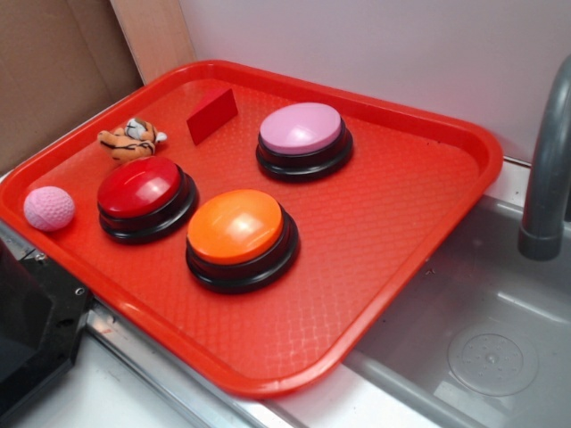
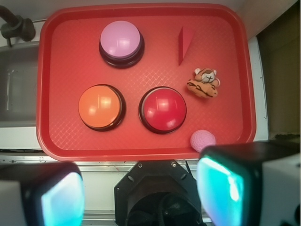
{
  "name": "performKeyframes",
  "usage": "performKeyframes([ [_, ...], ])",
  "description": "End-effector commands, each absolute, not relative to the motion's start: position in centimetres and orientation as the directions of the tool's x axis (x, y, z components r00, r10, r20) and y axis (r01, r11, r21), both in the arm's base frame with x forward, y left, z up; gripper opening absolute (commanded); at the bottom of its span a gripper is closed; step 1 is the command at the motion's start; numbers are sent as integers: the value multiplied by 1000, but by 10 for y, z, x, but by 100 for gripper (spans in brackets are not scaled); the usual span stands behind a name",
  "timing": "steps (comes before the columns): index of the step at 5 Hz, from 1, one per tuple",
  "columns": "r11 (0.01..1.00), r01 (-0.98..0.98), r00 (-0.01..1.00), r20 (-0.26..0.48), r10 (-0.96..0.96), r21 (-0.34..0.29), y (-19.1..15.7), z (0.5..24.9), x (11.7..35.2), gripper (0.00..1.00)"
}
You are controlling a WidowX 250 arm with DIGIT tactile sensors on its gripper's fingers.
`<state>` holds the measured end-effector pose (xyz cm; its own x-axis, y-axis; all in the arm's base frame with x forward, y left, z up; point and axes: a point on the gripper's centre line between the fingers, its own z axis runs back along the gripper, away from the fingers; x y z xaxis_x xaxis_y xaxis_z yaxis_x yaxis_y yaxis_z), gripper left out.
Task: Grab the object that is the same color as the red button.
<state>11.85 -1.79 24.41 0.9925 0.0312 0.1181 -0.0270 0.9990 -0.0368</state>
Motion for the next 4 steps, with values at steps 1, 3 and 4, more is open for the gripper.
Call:
performKeyframes([
  [1, 999, -27, 993, 118, 31, -37, -18, 244, 119, 100],
  [3, 958, -285, 946, 156, 284, -18, 6, 214, 175, 100],
  [4, 888, -459, 867, 198, 456, -37, 24, 198, 208, 100],
])
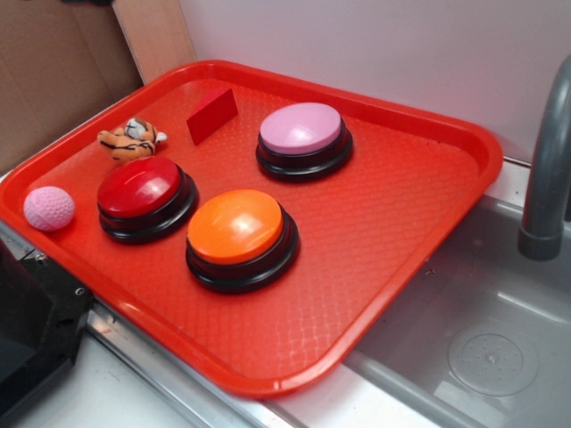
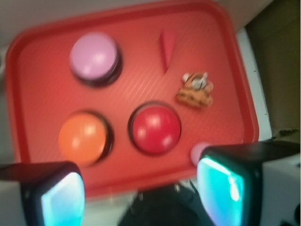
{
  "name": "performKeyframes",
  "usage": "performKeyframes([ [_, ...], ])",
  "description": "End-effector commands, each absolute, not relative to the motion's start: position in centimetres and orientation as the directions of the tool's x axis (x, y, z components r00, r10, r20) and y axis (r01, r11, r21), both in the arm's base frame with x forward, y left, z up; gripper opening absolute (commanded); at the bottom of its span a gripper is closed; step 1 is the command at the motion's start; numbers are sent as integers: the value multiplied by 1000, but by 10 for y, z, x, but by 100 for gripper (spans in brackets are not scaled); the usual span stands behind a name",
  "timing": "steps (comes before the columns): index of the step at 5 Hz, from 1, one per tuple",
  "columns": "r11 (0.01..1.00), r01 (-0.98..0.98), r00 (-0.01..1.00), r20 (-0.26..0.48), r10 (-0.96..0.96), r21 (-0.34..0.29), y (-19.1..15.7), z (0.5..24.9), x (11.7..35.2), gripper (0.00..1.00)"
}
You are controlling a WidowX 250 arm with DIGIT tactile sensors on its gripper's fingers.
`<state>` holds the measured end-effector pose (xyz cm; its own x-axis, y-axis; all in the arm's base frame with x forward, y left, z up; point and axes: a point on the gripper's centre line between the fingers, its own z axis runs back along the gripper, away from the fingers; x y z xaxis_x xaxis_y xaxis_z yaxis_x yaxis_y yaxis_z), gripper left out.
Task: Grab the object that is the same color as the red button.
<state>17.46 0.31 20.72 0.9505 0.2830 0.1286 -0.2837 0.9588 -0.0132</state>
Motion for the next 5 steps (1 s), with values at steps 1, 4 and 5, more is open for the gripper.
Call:
performKeyframes([
  [1, 797, -597, 768, 226, 600, -87, 55, 175, 240, 100],
  [4, 700, -711, 660, 284, 695, -60, 91, 95, 285, 100],
  [5, 707, -706, 667, 290, 686, -45, 91, 72, 288, 100],
])
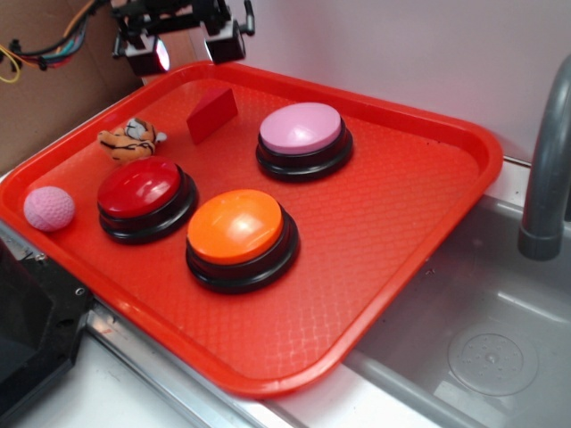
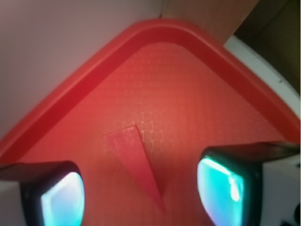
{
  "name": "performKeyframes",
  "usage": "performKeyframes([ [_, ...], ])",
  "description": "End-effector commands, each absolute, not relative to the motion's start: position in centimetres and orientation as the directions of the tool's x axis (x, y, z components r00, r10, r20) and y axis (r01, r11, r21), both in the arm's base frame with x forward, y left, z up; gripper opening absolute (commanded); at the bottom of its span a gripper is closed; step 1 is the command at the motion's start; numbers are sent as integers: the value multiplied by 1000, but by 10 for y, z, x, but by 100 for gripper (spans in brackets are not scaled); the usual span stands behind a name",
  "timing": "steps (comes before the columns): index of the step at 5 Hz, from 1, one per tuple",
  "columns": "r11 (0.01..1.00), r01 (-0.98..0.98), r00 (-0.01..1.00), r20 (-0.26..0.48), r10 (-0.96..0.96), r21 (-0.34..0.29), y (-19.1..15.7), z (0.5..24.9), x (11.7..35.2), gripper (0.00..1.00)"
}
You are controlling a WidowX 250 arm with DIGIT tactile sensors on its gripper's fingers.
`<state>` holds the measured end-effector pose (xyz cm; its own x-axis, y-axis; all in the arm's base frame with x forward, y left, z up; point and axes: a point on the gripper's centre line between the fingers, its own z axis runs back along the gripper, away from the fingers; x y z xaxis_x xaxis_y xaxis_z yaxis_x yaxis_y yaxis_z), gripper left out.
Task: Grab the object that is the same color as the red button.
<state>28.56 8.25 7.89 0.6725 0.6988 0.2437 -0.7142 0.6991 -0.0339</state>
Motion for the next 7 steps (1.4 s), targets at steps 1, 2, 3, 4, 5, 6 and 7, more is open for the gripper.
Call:
performKeyframes([
  [1, 715, -699, 683, 294, 669, -1, 94, 50, 286, 100],
  [2, 731, -681, 696, 272, 664, -42, 91, 39, 289, 100],
  [3, 732, -677, 695, 259, 670, -75, 89, 38, 291, 86],
  [4, 730, -677, 694, 251, 675, -92, 91, 45, 294, 0],
  [5, 744, -663, 706, 255, 660, -90, 92, 58, 299, 0],
  [6, 765, -641, 725, 274, 632, -69, 84, 95, 302, 0],
  [7, 836, -549, 809, 243, 535, -12, 74, 124, 306, 0],
])
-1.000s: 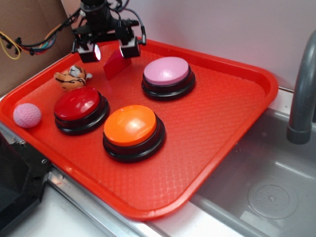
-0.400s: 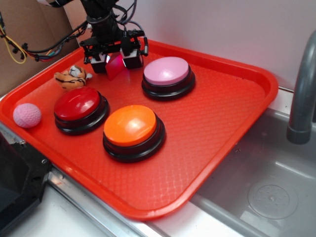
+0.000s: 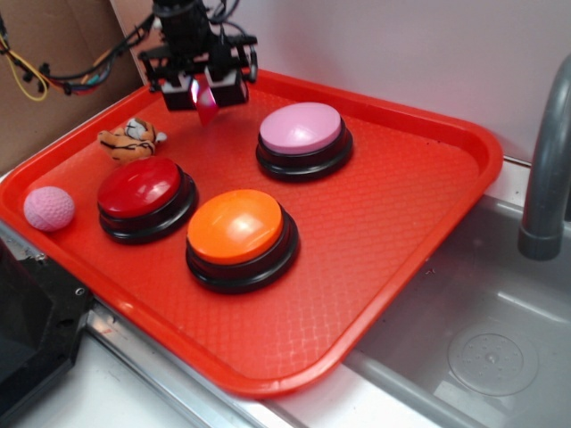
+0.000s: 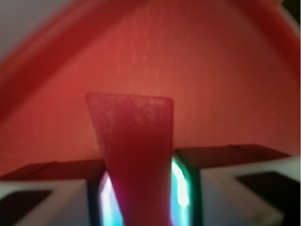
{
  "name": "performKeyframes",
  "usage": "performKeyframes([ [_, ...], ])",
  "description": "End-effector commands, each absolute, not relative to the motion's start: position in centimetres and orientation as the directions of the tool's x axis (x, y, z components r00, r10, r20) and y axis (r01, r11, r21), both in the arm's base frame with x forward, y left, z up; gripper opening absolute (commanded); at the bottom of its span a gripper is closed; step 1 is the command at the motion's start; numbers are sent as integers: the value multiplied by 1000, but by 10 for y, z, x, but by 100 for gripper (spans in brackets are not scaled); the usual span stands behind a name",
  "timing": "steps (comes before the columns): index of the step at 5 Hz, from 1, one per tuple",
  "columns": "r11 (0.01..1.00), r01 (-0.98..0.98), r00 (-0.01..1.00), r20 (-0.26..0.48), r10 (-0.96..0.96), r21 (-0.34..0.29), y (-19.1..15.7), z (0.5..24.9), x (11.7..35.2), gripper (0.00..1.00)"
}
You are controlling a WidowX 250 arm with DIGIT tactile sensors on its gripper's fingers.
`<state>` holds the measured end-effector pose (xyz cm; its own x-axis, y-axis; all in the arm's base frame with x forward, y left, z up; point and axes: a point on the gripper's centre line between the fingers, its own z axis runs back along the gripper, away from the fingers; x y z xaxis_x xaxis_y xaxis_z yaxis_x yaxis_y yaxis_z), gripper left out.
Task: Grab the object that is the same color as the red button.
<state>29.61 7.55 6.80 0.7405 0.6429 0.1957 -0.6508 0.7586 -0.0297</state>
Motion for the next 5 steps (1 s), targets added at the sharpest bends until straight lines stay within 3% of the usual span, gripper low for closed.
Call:
performKeyframes([
  [1, 891, -455, 869, 211, 447, -11, 60, 159, 300, 0],
  [2, 935, -353, 913, 201, 354, -45, 44, 194, 283, 0],
  [3, 957, -278, 935, 206, 288, -76, 26, 205, 263, 0],
  [5, 959, -273, 936, 211, 282, -71, 18, 199, 253, 0],
])
